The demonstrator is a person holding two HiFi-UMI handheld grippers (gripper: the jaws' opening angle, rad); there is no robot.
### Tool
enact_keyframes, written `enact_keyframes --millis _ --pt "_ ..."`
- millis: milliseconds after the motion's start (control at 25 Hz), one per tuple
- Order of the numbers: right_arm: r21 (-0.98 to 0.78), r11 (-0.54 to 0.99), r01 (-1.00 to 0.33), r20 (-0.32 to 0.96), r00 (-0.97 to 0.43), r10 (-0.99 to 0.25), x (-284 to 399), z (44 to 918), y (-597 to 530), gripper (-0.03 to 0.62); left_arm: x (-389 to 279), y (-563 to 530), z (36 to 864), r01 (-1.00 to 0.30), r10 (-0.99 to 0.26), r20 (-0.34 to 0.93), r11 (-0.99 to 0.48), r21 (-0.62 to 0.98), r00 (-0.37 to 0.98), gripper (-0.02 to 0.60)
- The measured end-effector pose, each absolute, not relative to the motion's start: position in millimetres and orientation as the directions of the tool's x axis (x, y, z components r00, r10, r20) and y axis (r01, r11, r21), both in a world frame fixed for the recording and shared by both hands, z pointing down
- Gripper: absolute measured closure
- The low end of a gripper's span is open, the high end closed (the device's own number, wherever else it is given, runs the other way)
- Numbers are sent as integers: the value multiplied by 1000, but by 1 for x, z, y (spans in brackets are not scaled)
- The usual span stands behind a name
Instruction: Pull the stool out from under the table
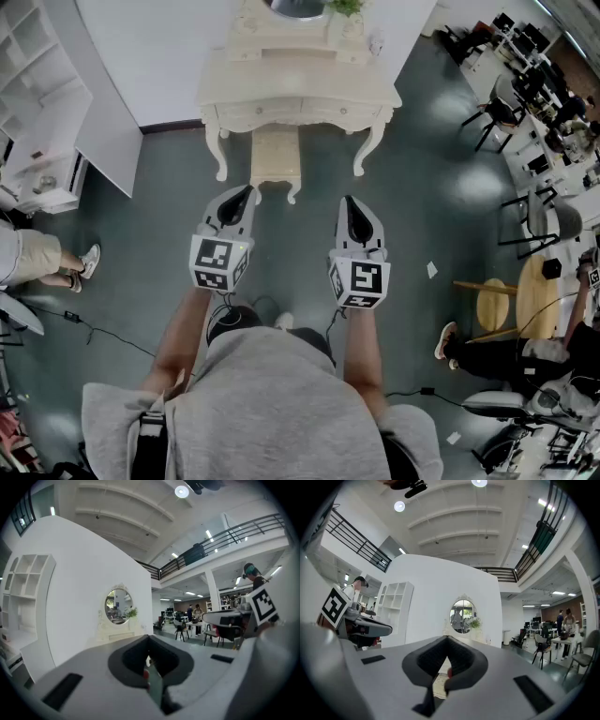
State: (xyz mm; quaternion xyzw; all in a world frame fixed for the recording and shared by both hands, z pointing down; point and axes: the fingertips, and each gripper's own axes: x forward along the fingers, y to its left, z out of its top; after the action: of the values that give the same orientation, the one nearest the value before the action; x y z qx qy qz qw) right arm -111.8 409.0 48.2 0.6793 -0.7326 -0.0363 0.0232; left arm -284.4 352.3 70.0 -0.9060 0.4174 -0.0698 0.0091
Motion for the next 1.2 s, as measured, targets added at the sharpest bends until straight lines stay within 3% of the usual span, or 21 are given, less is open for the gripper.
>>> enact_keyframes --millis 800,1200 --pt "81 86 -993 -18 -88 -996 -94 45 405 589 -266 346 68 -765 -766 94 -642 -54 636 581" --pt "102 64 -993 -11 -65 -998 -71 51 336 588 -239 272 81 -751 -750 98 -660 -33 654 581"
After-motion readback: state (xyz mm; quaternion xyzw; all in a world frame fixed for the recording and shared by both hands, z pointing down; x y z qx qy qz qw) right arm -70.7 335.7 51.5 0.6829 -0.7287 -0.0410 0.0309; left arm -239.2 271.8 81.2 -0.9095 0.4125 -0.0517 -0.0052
